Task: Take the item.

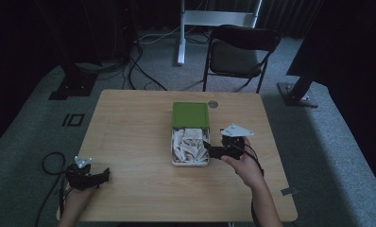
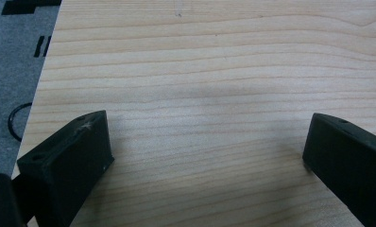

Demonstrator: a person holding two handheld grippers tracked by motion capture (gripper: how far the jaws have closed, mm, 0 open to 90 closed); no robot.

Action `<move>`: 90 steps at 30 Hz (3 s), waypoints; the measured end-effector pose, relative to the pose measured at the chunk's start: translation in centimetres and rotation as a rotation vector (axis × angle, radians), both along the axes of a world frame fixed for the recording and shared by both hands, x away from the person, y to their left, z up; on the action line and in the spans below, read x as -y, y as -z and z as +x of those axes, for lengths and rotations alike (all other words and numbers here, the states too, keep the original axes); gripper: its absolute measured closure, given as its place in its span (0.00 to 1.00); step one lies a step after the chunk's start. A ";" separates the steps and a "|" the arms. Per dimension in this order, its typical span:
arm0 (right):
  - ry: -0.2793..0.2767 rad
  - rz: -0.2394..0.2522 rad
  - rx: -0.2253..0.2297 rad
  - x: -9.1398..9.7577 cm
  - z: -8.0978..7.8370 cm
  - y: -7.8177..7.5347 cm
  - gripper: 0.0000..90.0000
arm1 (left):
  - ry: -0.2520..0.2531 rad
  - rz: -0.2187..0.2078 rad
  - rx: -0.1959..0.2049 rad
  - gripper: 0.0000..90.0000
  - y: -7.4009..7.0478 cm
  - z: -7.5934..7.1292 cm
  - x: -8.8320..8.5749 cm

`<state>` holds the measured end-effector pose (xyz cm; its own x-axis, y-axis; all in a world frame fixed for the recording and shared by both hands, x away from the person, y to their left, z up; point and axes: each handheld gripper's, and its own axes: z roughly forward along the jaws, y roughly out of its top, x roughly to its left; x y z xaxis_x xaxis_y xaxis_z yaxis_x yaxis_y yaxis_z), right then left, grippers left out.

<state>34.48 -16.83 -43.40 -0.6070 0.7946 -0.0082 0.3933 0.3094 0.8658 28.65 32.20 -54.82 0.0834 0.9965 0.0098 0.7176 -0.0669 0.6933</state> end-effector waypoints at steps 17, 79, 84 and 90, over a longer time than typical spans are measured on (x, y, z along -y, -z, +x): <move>-0.120 -0.028 -0.005 -4.2 0.0 0.4 0.25 | 0.000 0.000 0.001 0.03 0.0 0.0 0.0; -0.114 -0.032 -0.076 -6.6 1.2 1.9 0.87 | 0.001 0.001 0.000 0.03 0.0 0.0 0.0; -0.102 0.014 -0.076 -6.3 1.4 1.2 0.86 | 0.001 0.001 0.000 0.03 0.0 0.0 0.0; -0.086 0.048 -0.064 -5.9 1.6 0.4 0.85 | -0.001 -0.001 0.001 0.03 0.0 0.0 0.0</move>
